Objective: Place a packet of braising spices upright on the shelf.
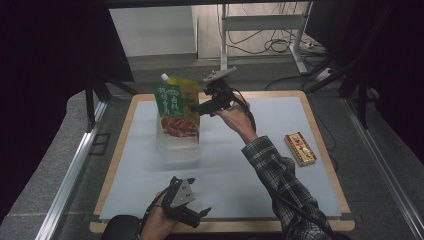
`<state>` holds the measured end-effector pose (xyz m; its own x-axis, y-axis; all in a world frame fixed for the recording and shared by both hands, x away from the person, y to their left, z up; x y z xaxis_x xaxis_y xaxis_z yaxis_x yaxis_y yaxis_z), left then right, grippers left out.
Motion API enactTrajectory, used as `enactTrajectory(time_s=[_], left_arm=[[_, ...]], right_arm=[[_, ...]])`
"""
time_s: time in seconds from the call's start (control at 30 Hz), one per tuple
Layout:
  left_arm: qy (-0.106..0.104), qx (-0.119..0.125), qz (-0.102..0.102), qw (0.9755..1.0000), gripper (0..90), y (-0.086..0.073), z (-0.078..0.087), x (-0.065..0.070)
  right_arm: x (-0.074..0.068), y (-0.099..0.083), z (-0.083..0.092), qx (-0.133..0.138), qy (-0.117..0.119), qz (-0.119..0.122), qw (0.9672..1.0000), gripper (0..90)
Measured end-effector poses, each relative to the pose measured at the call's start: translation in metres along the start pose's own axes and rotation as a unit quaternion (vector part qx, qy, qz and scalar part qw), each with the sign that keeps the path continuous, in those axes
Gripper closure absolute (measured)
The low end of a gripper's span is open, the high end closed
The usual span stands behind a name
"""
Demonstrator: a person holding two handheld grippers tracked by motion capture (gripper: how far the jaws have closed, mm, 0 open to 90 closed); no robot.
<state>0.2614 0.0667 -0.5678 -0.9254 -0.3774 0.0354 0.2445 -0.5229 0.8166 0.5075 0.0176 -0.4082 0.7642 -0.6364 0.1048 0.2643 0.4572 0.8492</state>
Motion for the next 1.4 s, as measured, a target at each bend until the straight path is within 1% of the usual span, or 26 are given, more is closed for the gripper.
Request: enactTrajectory(time_s=[0.2, 0.27, 0.47, 0.57, 0.67, 0.8, 0.87, 0.93, 1.2, 1.3, 1.4], left_arm=[[0.000, 0.000, 0.001, 1.0000, 0.0, 0.000, 0.000, 0.000], [0.000, 0.000, 0.001, 1.0000, 0.0, 0.000, 0.000, 0.000], [0.001, 0.001, 0.001, 1.0000, 0.0, 0.000, 0.001, -0.001], [0.001, 0.001, 0.001, 1.0000, 0.0, 0.000, 0.000, -0.001], [0.002, 0.001, 0.001, 1.0000, 0.0, 0.000, 0.000, -0.001], [0.001, 0.001, 0.001, 1.0000, 0.0, 0.000, 0.000, -0.001], [0.002, 0.001, 0.001, 1.0000, 0.0, 0.000, 0.000, 0.000], [0.002, 0.001, 0.001, 1.0000, 0.0, 0.000, 0.000, 0.000], [0.003, 0.000, 0.001, 1.0000, 0.0, 0.000, -0.001, -0.001], [0.002, -0.001, 0.000, 1.0000, 0.0, 0.000, -0.001, 0.000], [0.002, -0.001, 0.000, 1.0000, 0.0, 0.000, -0.001, 0.000]], right_arm=[[0.001, -0.008, 0.004, 0.002, -0.007, 0.005, 1.0000, 3.7], [0.002, -0.012, 0.005, 0.000, -0.011, 0.009, 0.9999, 3.4], [0.001, -0.023, 0.009, -0.012, -0.010, 0.017, 0.9997, 3.3], [-0.001, -0.027, 0.011, -0.006, -0.007, 0.009, 0.9999, 2.3], [-0.002, -0.032, 0.014, -0.009, -0.001, 0.001, 1.0000, 2.3], [-0.003, -0.039, 0.019, -0.015, -0.002, 0.004, 0.9999, 2.3], [-0.004, -0.042, 0.021, -0.017, -0.004, 0.010, 0.9998, 2.3], [-0.005, -0.046, 0.024, -0.019, -0.002, 0.008, 0.9998, 2.2], [-0.004, -0.057, 0.036, -0.007, -0.006, 0.011, 0.9999, 1.0], [-0.003, -0.063, 0.040, -0.007, -0.003, 0.007, 0.9999, 0.9], [-0.001, -0.071, 0.043, -0.011, -0.007, 0.006, 0.9999, 0.9]])
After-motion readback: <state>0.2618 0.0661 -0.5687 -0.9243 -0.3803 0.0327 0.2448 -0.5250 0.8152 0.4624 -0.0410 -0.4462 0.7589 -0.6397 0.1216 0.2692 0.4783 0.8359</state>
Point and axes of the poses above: each handheld gripper's, and its own axes: z roughly backward along the jaws, y roughly out of its top, x roughly to its right, the point moved 7 cm from there along -z, roughly forward along the jaws, and after that the axes turned 14 degrees about -y, right-handed, at the moved point
